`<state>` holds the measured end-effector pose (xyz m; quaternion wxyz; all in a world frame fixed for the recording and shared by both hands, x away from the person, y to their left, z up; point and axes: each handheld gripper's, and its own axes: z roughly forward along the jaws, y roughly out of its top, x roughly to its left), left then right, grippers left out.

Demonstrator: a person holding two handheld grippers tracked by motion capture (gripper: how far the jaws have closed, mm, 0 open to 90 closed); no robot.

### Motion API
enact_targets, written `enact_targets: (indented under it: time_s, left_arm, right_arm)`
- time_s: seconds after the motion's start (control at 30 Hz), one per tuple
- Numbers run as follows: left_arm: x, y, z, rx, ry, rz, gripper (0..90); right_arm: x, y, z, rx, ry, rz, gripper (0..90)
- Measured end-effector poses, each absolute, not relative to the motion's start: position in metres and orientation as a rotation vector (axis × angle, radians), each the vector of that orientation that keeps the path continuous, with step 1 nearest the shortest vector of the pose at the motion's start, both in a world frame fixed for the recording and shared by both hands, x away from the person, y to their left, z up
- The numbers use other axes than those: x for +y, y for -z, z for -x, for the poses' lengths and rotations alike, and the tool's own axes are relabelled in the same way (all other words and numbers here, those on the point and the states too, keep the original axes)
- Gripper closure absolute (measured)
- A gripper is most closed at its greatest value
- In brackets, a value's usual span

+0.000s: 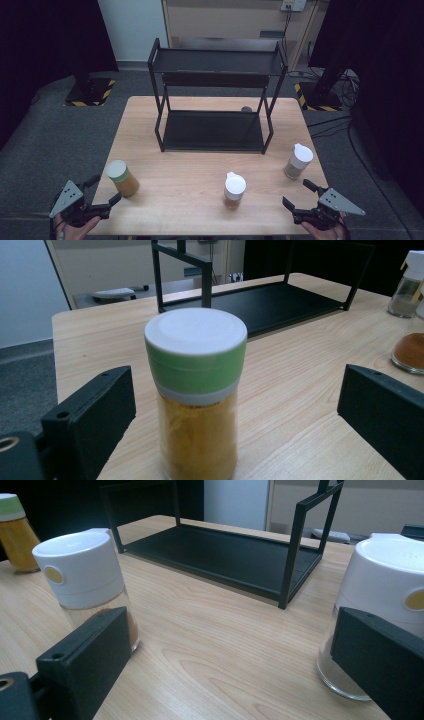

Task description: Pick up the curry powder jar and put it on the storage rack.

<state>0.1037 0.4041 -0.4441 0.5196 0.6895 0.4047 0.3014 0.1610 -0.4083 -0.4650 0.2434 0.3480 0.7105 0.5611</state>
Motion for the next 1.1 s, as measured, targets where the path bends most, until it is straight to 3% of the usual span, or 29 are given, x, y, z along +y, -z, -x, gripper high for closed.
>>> enact_targets:
  time_s: [0.77,1.1]
  left_arm:
    - [0.417,0.428,-0.147,0.946,-0.656,-1.715,2.1]
    - [0.415,0.435,-0.165,0.929,-0.633,-1.739,10.1]
  right_arm:
    - [-0.409,0.465,-0.160,1.936,-1.543,-0.949,4.3]
    - [-0.410,0.465,-0.160,1.936,-1.542,-0.948,4.6]
